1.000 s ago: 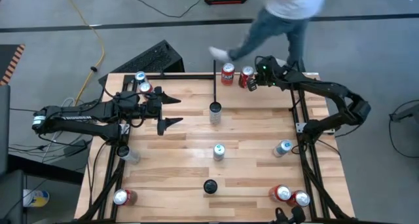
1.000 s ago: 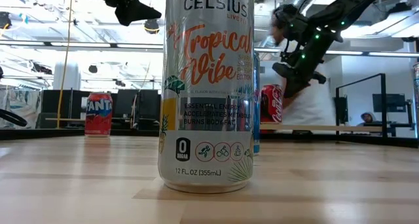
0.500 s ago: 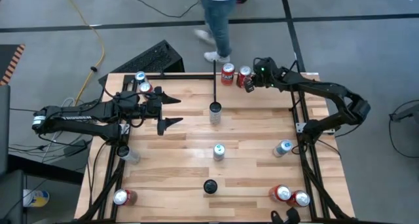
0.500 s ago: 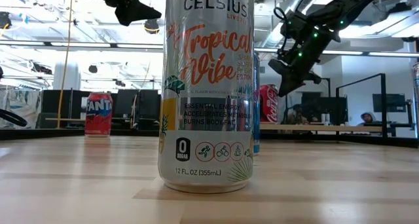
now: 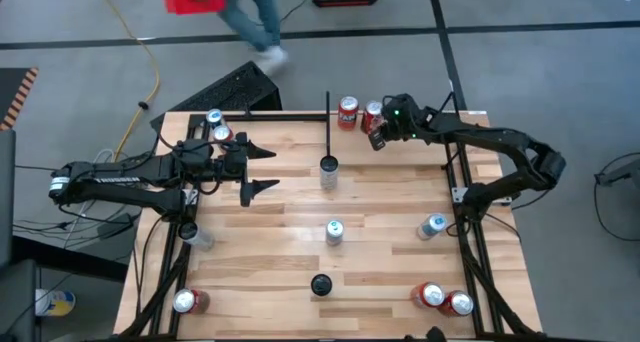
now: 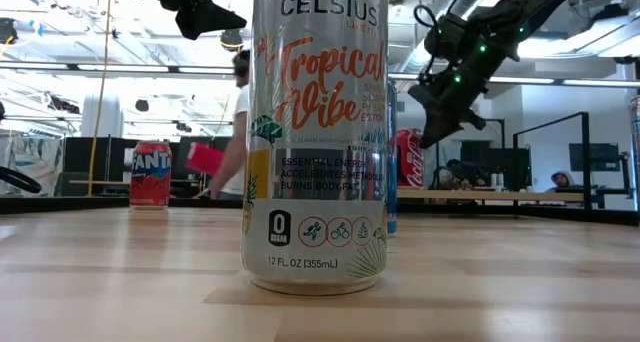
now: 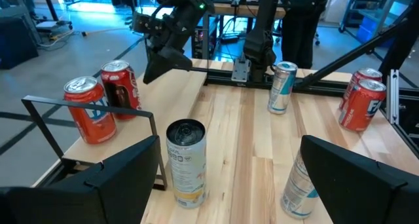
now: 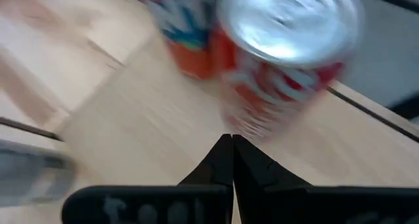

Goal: Place canned beverage on shelf
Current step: Put the top red-white soda can on the shelf

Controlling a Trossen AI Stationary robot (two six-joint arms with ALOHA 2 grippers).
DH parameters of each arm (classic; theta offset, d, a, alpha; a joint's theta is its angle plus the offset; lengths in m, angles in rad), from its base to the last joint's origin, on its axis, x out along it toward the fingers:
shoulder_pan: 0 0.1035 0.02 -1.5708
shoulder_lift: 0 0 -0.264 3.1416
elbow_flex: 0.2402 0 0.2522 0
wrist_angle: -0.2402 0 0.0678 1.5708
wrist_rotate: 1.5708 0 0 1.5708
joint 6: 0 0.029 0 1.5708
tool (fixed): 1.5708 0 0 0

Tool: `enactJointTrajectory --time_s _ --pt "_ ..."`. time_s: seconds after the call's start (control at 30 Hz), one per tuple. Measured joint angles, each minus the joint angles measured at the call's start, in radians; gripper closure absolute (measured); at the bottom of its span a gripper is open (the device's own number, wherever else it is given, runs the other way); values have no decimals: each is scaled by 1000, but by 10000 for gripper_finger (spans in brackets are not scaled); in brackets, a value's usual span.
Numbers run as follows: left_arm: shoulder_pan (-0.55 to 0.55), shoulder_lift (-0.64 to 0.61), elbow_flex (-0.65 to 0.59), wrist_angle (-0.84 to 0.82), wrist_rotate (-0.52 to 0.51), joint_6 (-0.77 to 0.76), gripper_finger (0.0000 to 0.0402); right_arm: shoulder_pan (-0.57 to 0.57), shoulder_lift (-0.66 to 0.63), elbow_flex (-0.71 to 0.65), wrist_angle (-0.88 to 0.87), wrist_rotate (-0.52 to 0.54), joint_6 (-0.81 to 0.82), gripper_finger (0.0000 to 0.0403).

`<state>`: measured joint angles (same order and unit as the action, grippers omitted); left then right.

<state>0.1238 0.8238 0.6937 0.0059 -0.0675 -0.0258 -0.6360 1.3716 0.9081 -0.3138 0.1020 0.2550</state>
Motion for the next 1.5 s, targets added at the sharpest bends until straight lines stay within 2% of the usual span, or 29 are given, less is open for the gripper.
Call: enactJointTrajectory --time_s 0.17,0.47,0.63,0.9,1.07,1.23,1.5 --pt "0 0 0 4 0 2 47 65 6 0 92 53 7 378" --pt "0 0 0 4 0 1 47 65 74 3 206 107 28 378" --pt "0 0 0 5 0 -1 47 65 138 37 218 126 25 378" --pt "0 0 0 1 0 3 47 67 193 80 226 265 25 378" --pt "0 0 0 -1 0 6 47 63 204 92 239 268 22 378" --pt "1 0 0 -7 -1 7 47 89 156 95 199 238 7 378" --pt "2 0 0 -10 -1 15 47 80 -13 96 -54 165 -21 378"
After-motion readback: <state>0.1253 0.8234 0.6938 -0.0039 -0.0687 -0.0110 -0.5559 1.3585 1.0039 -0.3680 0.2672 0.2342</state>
